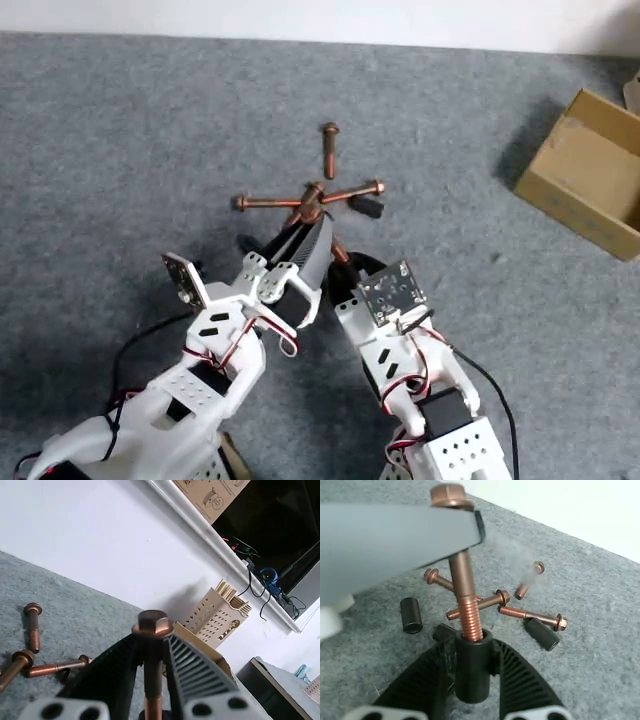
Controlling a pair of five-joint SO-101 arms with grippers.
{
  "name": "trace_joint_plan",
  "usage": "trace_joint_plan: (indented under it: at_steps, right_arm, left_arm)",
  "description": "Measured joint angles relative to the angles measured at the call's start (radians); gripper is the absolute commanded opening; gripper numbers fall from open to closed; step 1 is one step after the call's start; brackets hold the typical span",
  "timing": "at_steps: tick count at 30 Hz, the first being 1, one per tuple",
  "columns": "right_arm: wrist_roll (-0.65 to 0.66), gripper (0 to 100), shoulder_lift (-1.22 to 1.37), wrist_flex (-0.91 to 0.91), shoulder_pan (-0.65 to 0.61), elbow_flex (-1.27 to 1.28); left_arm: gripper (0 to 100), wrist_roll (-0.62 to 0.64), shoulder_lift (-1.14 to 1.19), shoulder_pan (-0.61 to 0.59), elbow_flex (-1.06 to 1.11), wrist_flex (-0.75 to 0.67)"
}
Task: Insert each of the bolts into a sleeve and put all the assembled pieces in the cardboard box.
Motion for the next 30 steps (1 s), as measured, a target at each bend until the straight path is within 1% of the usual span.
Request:
trace_joint_plan:
  at_steps: [2,5,8,13,18,22,30]
  right_arm:
    - [0.000,0.5,0.000,0.000,0.000,0.000]
    - [0.005,0.5,0.000,0.000,0.000,0.000]
    - [0.043,0.5,0.000,0.000,0.000,0.000]
    - [0.068,0.5,0.000,0.000,0.000,0.000]
    - [0.075,0.5,0.002,0.000,0.005,0.000]
    - [0.075,0.5,0.000,0.000,0.040,0.000]
    - [0.075,0.5,0.000,0.000,0.048,0.000]
  left_arm:
    - [1,-0.044,0.000,0.003,0.000,0.000]
    - [1,-0.161,0.002,0.035,0.003,0.000]
    - [1,-0.235,0.002,0.048,0.003,0.000]
    - [1,-0.264,0.002,0.049,0.006,0.006]
    - [1,-0.351,-0.003,0.061,0.006,0.069]
    - [1,-0.367,-0.003,0.064,0.006,0.075]
    - [1,-0.374,-0.003,0.068,0.006,0.078]
